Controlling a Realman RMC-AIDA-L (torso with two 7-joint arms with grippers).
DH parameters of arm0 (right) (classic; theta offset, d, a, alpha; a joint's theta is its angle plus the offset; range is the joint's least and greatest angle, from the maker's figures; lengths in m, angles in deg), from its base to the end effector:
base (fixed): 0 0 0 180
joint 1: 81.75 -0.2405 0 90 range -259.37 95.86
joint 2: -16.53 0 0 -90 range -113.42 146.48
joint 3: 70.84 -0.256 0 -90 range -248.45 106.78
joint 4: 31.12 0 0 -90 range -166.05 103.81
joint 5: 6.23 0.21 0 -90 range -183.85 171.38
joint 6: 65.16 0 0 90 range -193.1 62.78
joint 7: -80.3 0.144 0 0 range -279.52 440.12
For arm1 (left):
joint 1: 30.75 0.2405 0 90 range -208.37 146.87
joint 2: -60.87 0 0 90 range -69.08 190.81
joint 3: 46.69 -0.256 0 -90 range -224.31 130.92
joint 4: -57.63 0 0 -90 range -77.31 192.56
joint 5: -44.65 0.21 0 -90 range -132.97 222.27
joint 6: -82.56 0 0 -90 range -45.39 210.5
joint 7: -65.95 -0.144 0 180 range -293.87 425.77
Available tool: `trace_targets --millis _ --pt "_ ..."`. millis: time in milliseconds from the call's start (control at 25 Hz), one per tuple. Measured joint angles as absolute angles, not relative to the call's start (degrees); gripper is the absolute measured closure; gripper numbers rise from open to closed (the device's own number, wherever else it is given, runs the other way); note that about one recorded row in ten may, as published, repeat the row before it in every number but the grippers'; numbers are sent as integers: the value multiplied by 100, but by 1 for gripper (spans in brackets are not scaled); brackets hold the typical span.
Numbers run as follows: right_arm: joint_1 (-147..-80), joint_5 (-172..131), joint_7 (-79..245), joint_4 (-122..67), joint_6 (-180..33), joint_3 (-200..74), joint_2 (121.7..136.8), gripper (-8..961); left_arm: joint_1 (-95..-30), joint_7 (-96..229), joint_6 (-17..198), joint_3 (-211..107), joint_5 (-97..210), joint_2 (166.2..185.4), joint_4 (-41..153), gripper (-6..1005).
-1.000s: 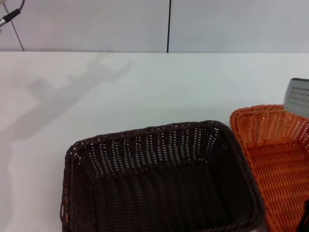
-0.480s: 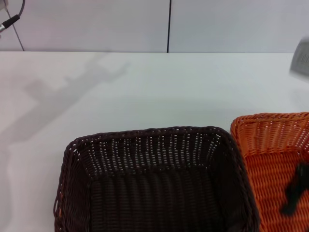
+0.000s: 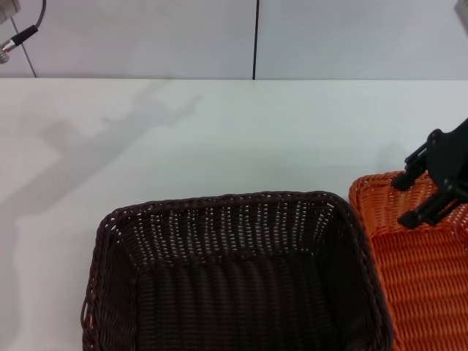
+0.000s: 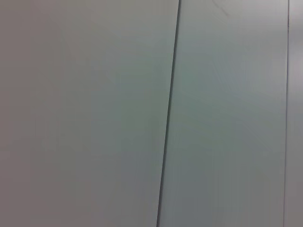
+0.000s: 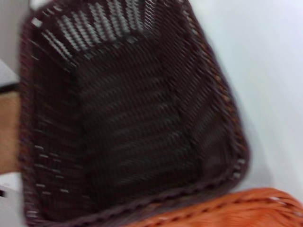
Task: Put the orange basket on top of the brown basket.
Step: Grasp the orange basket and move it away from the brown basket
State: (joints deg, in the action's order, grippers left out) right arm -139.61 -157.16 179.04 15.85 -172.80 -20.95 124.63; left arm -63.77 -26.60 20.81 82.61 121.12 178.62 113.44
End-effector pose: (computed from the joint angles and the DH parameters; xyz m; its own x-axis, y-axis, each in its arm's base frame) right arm 0.1649 0.4003 0.0743 0.9279 -0.1802 0.3264 -0.1919 -0.9814 0.0038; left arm -0.1649 0.4281 0.1138 0.5675 -0.0536 0.8216 0.5922 -0.6666 -0.4526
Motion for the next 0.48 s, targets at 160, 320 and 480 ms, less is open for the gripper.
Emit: trace_targets --millis 160,320,480 --pt "-13941 -15919 17890 1571 -16779 -1932 12517 253 -6359 -2654 2076 8262 12109 17870 11299 138" --pt "-13948 -15929 17886 1594 -16682 -1927 12522 252 -6355 -2648 2072 8266 12104 17871 11272 138" --pt "-13946 -15986 17884 1590 -16405 -1822 12536 269 -6351 -2644 2067 8294 12101 17865 11198 138"
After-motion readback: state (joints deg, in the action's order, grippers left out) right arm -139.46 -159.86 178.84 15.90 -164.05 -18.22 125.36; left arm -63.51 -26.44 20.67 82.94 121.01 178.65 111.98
